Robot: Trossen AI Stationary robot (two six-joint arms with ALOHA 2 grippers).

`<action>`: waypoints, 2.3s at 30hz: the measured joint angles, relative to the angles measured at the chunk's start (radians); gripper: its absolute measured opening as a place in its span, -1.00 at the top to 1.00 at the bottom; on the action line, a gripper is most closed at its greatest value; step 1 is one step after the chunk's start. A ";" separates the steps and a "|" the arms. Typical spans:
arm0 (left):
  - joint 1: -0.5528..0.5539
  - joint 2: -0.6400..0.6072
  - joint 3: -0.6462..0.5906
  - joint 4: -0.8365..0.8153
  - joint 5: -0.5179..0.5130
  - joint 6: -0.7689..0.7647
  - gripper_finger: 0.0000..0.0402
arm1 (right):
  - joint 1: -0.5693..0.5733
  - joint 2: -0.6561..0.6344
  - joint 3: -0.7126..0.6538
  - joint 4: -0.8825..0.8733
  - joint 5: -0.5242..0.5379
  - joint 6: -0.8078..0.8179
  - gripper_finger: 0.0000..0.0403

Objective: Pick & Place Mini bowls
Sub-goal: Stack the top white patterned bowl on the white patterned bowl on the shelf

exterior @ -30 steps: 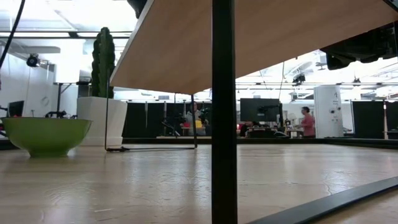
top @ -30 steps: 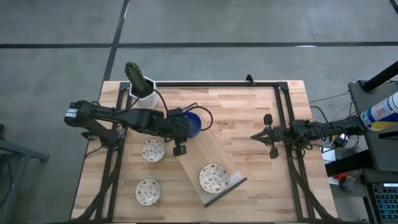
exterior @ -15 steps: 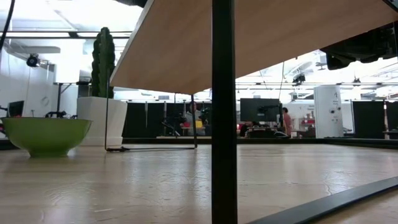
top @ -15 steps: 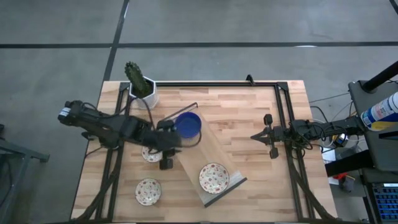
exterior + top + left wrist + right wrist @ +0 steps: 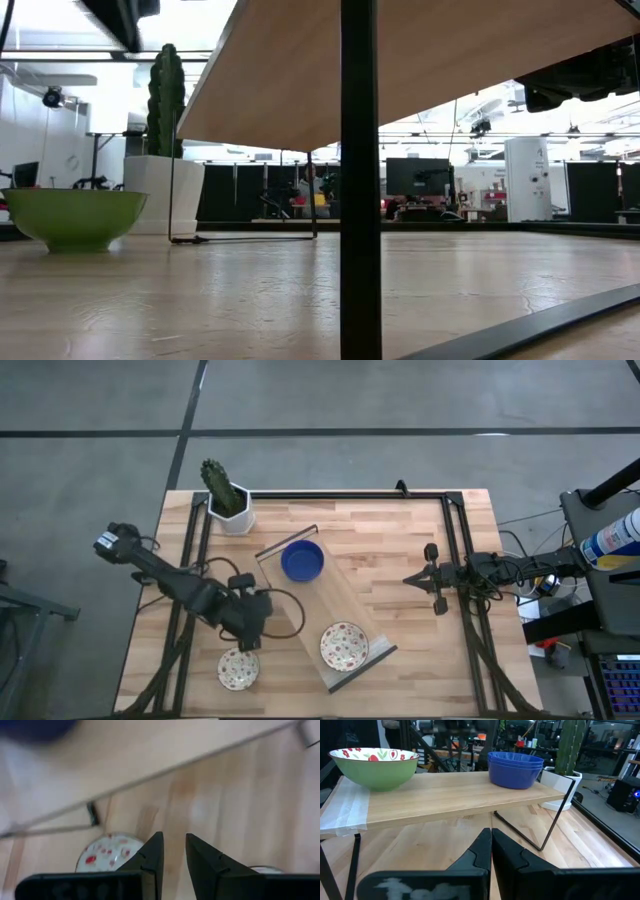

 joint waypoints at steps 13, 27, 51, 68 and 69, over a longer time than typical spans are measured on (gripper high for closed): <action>0.000 0.001 -0.260 0.028 0.015 -0.145 0.63 | 0.000 0.000 0.000 0.000 0.000 0.000 0.96; 0.000 0.001 -0.380 0.182 0.062 -0.159 0.63 | 0.000 0.000 0.000 0.000 0.000 0.000 0.96; -0.001 0.001 -0.328 0.233 0.116 -0.173 0.63 | 0.000 0.000 0.000 0.000 0.000 0.000 0.96; -0.001 0.014 -0.403 0.256 0.110 -0.181 0.63 | 0.000 0.000 0.000 0.000 0.000 0.000 0.96; -0.001 0.014 -0.403 0.256 0.110 -0.182 0.63 | 0.000 0.000 0.000 0.000 0.000 0.000 0.96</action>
